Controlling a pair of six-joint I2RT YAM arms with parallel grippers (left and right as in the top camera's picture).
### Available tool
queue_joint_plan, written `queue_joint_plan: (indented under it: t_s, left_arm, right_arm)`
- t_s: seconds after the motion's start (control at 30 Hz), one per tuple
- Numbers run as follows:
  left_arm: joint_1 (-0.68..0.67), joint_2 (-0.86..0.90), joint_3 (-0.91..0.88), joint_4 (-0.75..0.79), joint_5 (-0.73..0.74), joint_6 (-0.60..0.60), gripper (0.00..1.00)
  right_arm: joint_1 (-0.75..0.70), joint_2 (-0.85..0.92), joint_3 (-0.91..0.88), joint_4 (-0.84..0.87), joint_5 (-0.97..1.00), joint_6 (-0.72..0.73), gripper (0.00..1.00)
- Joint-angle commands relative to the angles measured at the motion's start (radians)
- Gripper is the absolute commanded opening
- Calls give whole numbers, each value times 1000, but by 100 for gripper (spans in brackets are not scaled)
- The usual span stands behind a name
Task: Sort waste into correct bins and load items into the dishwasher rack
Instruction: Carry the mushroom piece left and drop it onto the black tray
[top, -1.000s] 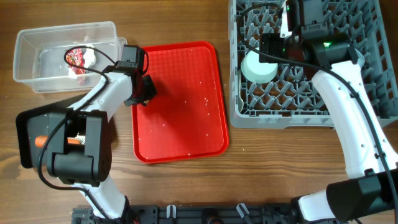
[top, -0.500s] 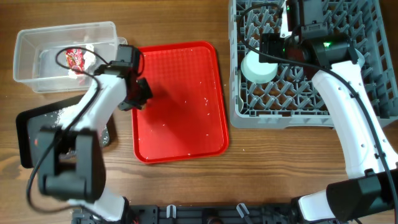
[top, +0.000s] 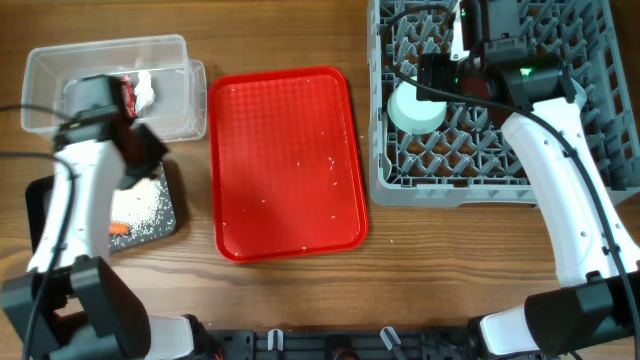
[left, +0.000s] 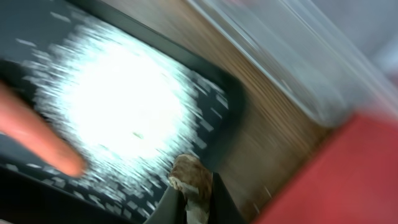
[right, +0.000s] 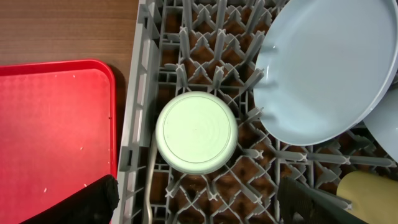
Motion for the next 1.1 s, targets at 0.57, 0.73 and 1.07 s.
queue_joint_plan:
  t_s: [0.57, 0.73, 1.07]
  left_arm:
    - [462, 227, -2, 107, 37, -63, 51]
    - [459, 213, -2, 105, 124, -62, 65]
    - [283, -43, 0, 153, 348, 41, 76]
  right_arm:
    - [2, -1, 6, 1, 14, 20, 84]
    - [2, -1, 6, 2, 14, 20, 84]
    - [2, -1, 6, 10, 2, 30, 85]
